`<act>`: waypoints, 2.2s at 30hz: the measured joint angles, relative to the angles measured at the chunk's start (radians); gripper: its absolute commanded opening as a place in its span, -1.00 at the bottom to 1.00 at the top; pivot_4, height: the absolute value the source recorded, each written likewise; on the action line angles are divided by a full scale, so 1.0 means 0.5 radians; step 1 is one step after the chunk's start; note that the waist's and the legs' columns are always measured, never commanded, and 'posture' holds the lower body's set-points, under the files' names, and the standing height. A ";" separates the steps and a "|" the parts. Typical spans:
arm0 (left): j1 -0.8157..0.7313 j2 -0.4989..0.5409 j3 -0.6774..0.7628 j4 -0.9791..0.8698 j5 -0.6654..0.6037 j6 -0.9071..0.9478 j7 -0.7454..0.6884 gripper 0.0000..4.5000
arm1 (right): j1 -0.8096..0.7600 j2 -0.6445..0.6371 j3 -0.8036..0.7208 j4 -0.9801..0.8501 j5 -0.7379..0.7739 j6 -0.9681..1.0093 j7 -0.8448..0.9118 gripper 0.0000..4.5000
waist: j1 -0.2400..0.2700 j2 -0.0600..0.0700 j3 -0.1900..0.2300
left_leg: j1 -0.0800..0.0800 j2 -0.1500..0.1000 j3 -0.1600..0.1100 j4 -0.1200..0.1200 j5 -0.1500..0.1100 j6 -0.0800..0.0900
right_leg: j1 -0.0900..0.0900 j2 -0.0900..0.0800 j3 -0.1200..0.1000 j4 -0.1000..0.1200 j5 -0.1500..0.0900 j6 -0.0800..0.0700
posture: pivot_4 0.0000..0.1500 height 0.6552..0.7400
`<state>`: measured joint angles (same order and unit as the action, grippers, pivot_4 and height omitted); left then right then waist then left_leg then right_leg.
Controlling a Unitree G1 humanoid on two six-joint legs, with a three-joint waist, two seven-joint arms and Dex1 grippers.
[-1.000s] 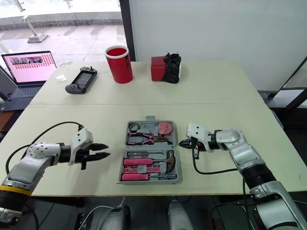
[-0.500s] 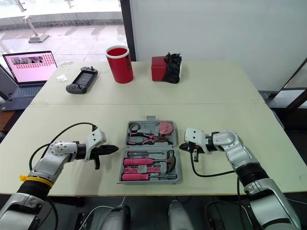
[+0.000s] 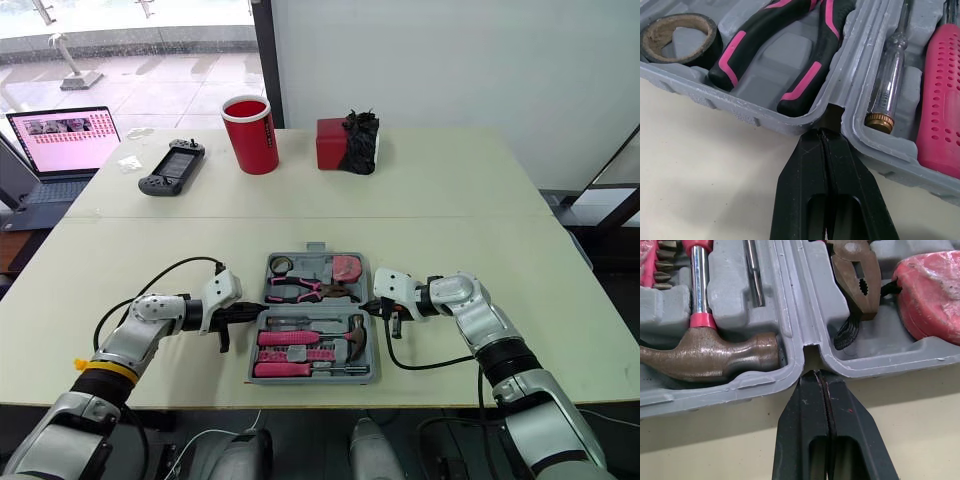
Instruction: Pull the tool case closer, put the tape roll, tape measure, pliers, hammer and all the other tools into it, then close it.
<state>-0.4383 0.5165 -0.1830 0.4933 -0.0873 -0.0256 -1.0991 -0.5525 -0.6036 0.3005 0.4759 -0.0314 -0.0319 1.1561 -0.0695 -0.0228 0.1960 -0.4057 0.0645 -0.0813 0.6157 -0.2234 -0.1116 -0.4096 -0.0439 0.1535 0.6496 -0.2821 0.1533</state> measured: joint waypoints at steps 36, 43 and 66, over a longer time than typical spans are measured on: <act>0.189 0.045 -0.012 -0.174 0.069 -0.077 0.004 -0.99 | 0.260 -0.045 -0.069 -0.313 0.012 0.219 0.080 -1.00 | 0.000 0.001 -0.002 | 0.028 0.000 -0.001 -0.004 -0.001 0.000 | 0.029 -0.001 -0.002 -0.003 -0.006 -0.003 | 1.00 0.70; 0.363 0.263 0.244 -0.265 -0.196 -0.004 -0.084 -0.99 | 0.362 -0.261 -0.260 -0.277 0.178 0.391 0.097 -1.00 | -0.007 0.002 -0.001 | 0.028 0.000 0.001 -0.006 -0.001 0.000 | 0.027 -0.002 0.000 -0.003 -0.007 -0.003 | 1.00 0.70; 0.683 0.059 -0.210 -1.079 -0.277 0.460 -0.034 -1.00 | -0.205 0.333 -0.688 0.017 0.815 2.000 -0.577 0.97 | -0.006 0.002 0.000 | 0.025 0.000 0.001 -0.004 -0.001 0.000 | 0.025 -0.001 0.001 -0.006 -0.008 -0.006 | 1.00 0.70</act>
<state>-0.0967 0.5460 -0.2880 -0.0460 -0.2256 0.2046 -1.1161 -0.6552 -0.4373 -0.0433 0.4843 0.3764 0.9683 0.8674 -0.0724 -0.0218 0.1958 -0.3934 0.0644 -0.0808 0.6138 -0.2238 -0.1114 -0.3972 -0.0442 0.1540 0.6468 -0.2859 0.1505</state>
